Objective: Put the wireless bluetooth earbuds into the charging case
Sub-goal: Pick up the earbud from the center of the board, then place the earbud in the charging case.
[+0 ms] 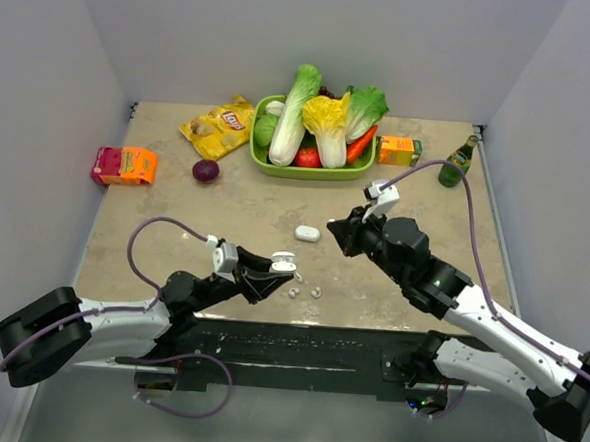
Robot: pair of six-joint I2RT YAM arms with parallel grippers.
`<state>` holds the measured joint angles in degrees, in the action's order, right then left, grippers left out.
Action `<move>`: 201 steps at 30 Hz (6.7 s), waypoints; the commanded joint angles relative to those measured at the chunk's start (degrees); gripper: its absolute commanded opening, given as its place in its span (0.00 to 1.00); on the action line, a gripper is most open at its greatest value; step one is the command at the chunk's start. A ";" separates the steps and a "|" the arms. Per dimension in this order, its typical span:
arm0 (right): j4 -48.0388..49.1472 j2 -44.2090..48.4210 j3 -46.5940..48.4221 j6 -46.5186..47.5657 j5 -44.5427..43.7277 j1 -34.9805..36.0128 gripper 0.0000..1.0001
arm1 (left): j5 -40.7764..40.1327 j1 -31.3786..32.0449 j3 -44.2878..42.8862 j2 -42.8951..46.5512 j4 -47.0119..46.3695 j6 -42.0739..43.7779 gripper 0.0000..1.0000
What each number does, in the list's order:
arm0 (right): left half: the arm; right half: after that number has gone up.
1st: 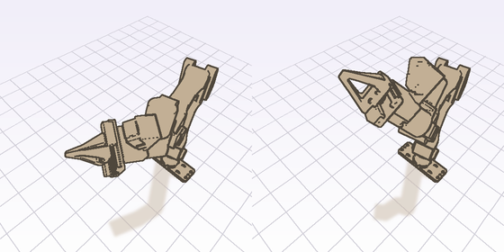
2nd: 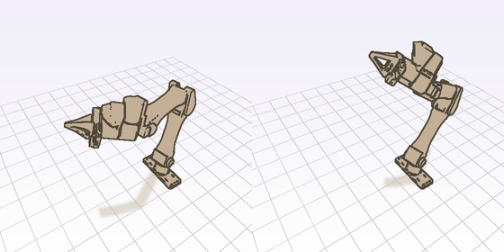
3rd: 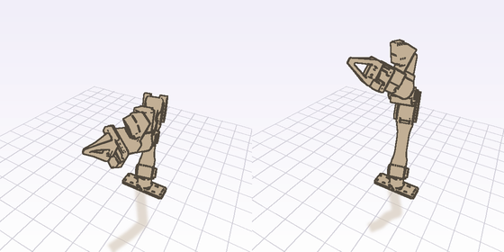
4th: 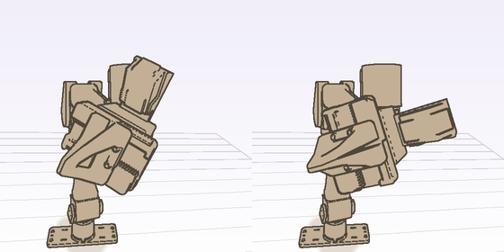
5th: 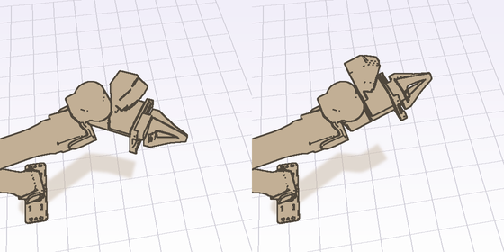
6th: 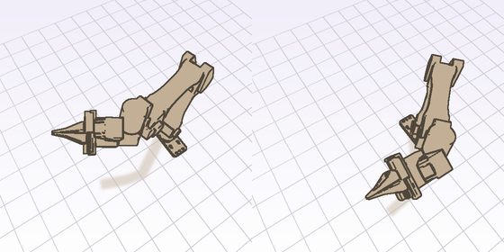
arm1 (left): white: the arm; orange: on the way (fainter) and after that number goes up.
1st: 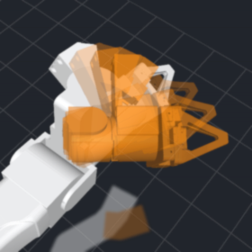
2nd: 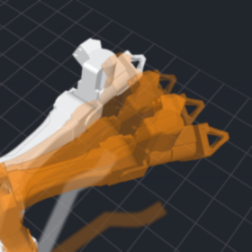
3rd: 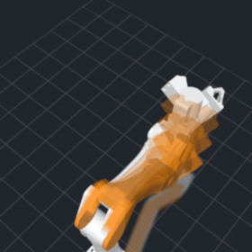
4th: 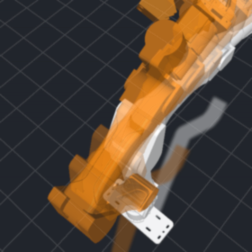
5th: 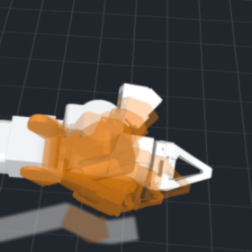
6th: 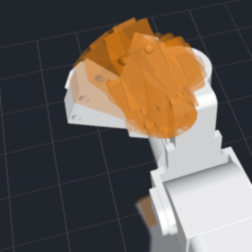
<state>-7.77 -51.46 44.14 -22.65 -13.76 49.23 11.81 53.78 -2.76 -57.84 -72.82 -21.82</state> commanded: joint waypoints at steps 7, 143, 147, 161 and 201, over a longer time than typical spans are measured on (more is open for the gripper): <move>14.70 9.44 0.07 8.24 8.30 1.13 0.00 | -0.22 0.36 -9.79 -7.81 -15.87 8.28 0.00; 15.68 5.32 -0.28 5.78 -3.91 8.16 0.19 | -3.29 -0.25 -28.26 -18.45 -16.66 9.43 0.00; 15.59 5.41 -0.11 5.78 -4.52 8.16 0.27 | -3.29 -0.34 -28.17 -18.36 -16.66 9.52 0.00; 16.12 4.97 1.12 6.31 -4.52 8.16 0.33 | -3.46 -0.34 -27.47 -18.44 -16.83 9.52 0.00; 11.91 5.58 5.96 1.21 -8.83 8.16 0.46 | -5.05 -0.34 -25.71 -18.97 -18.24 9.87 0.00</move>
<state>5.06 -46.81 47.46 -19.46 -20.40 57.36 7.62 53.58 -29.04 -77.03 -72.79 -12.86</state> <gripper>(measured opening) 0.462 0.348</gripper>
